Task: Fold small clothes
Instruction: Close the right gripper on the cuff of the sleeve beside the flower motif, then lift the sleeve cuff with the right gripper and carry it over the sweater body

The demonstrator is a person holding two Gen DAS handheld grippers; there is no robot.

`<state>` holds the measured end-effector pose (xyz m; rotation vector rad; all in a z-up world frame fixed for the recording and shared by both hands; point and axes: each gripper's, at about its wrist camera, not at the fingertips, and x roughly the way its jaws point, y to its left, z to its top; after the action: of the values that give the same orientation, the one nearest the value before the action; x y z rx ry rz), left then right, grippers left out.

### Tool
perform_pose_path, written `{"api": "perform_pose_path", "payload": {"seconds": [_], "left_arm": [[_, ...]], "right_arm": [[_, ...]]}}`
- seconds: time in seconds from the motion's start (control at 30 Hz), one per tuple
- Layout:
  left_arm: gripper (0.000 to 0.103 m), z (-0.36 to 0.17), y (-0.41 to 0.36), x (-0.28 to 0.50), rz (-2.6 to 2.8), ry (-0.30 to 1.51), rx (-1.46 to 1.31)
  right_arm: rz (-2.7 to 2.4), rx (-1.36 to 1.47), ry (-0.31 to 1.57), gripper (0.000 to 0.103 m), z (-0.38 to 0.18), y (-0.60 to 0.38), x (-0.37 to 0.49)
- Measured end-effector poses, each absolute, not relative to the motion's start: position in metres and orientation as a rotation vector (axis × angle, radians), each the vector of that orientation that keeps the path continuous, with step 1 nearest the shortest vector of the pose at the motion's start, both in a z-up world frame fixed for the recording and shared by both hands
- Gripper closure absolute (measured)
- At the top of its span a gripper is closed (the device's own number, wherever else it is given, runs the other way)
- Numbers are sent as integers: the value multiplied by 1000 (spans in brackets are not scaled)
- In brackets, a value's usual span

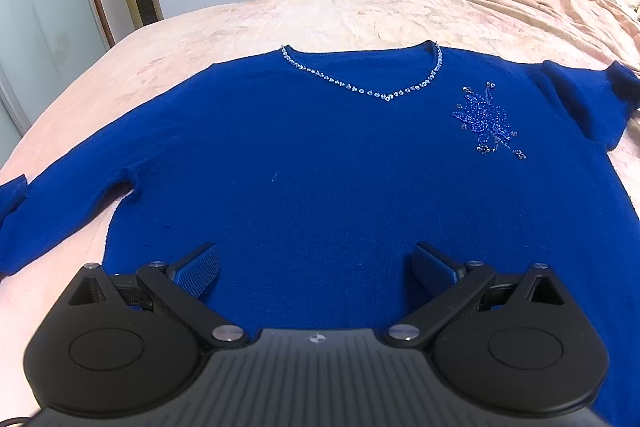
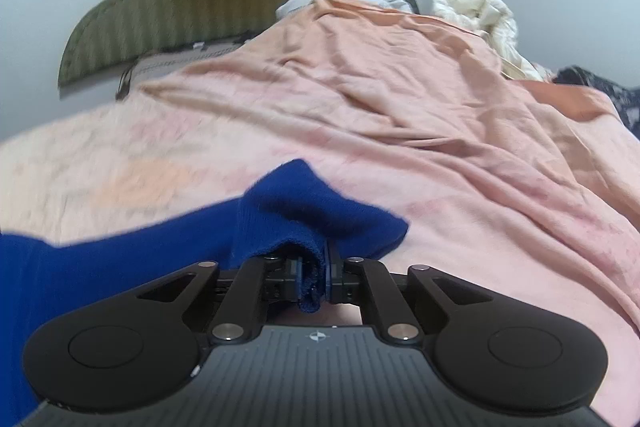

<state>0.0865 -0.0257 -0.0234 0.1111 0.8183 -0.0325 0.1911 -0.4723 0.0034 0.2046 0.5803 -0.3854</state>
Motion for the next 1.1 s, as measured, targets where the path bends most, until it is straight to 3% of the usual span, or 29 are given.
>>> {"api": "perform_pose_path", "payload": {"seconds": [0.3, 0.37, 0.47, 0.5, 0.67, 0.83, 0.93, 1.1], "left_arm": [[0, -23, -26, 86, -26, 820, 116], [0, -22, -27, 86, -23, 819, 123], [0, -21, -27, 86, -16, 818, 130], [0, -21, -27, 88, -14, 819, 130], [0, -23, -28, 95, -14, 831, 114], [0, -24, -40, 97, -45, 830, 127], [0, -25, -46, 95, -53, 828, 161], [0, -26, -45, 97, -36, 839, 158]], "right_arm": [[-399, 644, 500, 95, 15, -563, 199], [-417, 738, 483, 78, 11, -580, 203], [-556, 817, 402, 37, 9, -601, 197], [-614, 798, 366, 35, 12, -604, 191], [-636, 673, 321, 32, 23, -600, 170], [-528, 877, 484, 26, -9, -595, 169], [-434, 1094, 428, 27, -37, -603, 171], [-387, 1159, 319, 30, -48, -608, 196]]}}
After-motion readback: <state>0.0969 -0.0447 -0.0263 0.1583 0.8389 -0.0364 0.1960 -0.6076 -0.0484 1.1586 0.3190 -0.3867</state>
